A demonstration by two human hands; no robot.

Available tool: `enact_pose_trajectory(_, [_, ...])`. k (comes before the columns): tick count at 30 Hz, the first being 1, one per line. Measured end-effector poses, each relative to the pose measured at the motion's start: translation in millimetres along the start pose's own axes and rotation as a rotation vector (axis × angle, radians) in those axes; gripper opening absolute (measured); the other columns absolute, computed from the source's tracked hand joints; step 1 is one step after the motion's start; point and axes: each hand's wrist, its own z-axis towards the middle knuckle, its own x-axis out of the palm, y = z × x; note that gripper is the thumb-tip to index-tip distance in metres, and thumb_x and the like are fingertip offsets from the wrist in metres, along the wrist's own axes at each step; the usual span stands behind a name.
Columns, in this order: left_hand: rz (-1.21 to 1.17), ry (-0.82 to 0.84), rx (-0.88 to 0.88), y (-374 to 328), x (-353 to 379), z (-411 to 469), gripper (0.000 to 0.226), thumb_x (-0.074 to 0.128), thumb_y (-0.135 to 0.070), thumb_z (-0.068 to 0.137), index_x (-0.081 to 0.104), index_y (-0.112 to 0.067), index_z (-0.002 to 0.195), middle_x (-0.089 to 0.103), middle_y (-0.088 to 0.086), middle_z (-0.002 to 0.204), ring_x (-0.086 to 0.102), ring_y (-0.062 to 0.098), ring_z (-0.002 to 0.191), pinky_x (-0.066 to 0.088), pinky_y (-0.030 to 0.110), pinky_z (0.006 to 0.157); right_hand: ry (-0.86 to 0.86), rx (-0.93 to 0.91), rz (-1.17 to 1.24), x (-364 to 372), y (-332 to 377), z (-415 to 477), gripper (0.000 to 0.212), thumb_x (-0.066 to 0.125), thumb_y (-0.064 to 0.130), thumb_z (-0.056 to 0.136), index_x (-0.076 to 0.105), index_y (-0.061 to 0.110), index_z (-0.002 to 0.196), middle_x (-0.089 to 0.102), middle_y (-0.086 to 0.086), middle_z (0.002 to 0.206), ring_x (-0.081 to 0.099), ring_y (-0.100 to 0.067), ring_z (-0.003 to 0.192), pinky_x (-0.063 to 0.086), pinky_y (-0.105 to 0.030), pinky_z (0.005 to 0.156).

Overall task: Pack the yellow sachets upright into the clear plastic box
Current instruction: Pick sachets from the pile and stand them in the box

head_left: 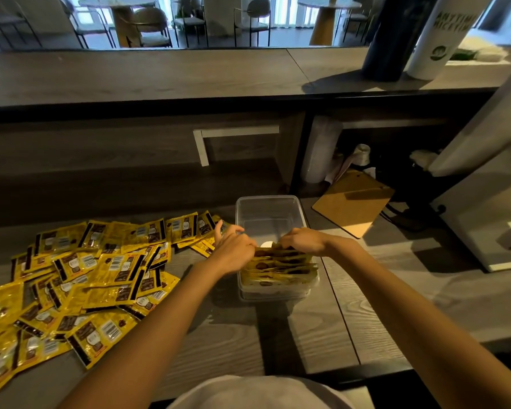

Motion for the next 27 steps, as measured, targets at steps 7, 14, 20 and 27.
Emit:
enact_pose_trajectory(7, [0.035,0.071,0.015,11.9,6.0,4.6,0.039,0.029,-0.017,0.098,0.065,-0.016,0.085,0.059,-0.003,0.118,0.019,0.018,0.142,-0.014,0.050,0.113,-0.020,0.010,0.055,4.9,-4.6,2.3,0.033,0.034,0.041,0.095,0.053,0.023,0.074,0.054,-0.009,0.095,0.054,-0.027,0.098,0.038,-0.038,0.087])
enact_pose_trajectory(14, [-0.101,-0.018,0.033,4.3,-4.6,1.7,0.042,0.027,-0.015,0.099,0.067,-0.019,0.111,0.056,0.000,0.131,0.027,0.019,0.138,-0.006,0.049,0.115,-0.142,-0.036,0.052,4.7,1.9,-2.2,0.039,0.033,0.038,0.099,0.057,0.008,0.091,0.054,-0.013,0.096,0.051,-0.023,0.093,0.039,-0.035,0.085])
enact_pose_trajectory(20, [-0.137,-0.024,0.039,3.1,-7.4,0.9,0.042,0.031,-0.015,0.097,0.073,-0.014,0.099,0.063,0.001,0.120,0.038,0.018,0.131,-0.006,0.047,0.115,-0.227,-0.094,0.061,5.4,2.0,-2.9,0.042,0.042,0.029,0.096,0.067,-0.004,0.094,0.064,-0.022,0.096,0.060,-0.033,0.094,0.045,-0.036,0.080])
enact_pose_trajectory(27, [-0.172,-0.060,0.043,1.0,-1.9,-1.5,0.040,0.037,-0.014,0.096,0.075,-0.009,0.087,0.069,0.004,0.102,0.046,0.019,0.122,-0.004,0.044,0.116,-0.265,-0.141,0.036,16.9,-2.0,-8.0,0.038,0.044,0.024,0.096,0.070,-0.003,0.089,0.064,-0.016,0.083,0.061,-0.027,0.083,0.049,-0.035,0.075])
